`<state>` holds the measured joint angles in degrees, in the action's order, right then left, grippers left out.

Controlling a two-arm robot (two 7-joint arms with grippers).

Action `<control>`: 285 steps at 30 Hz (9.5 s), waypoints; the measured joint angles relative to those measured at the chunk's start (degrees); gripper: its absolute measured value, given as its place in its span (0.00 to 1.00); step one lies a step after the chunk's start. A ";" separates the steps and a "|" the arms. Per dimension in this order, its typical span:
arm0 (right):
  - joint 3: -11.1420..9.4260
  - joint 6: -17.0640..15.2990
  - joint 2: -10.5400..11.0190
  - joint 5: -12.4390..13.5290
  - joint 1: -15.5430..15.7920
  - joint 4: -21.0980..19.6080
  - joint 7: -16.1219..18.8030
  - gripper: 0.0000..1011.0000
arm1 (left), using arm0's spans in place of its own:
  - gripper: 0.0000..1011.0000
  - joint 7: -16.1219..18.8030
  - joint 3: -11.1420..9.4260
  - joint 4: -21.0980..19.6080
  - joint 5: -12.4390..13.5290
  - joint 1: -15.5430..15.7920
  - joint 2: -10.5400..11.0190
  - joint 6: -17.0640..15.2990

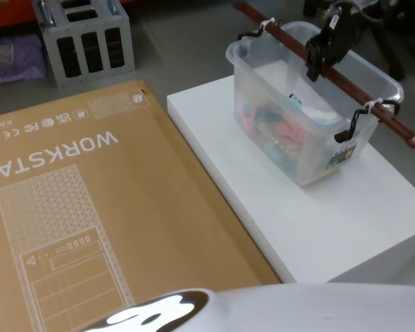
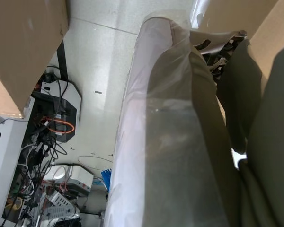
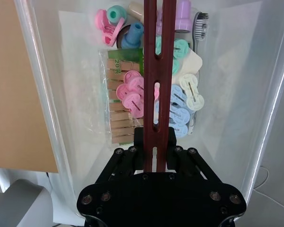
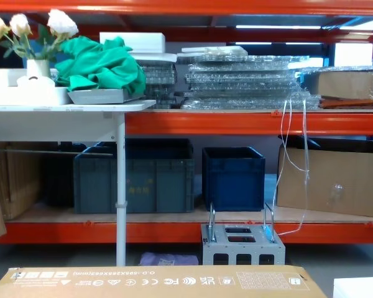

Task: Use one hand to grasp the basket and place it at the designated location.

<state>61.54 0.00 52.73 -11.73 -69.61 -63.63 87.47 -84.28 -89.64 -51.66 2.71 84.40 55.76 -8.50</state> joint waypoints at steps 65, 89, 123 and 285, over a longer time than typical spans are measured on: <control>0.57 12.86 -1.77 1.28 -7.00 -9.05 -1.46 0.24 | 0.00 0.00 0.00 0.00 0.00 0.00 0.00 0.00; 3.59 24.71 -2.67 5.54 -7.27 -19.19 -1.97 0.24 | 0.00 0.00 0.00 0.00 0.00 0.00 0.00 0.00; 8.56 42.92 -4.46 5.64 -7.42 -27.09 -7.06 0.24 | 0.00 0.00 0.00 0.00 0.00 0.00 0.00 0.00; 8.72 35.94 -3.93 -0.37 -0.13 -36.16 -17.12 0.99 | 0.00 0.00 0.00 0.01 0.00 0.00 0.00 0.00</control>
<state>70.26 35.94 48.80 -12.10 -69.74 -99.79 70.35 -84.28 -89.64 -51.65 2.72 84.40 55.76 -8.50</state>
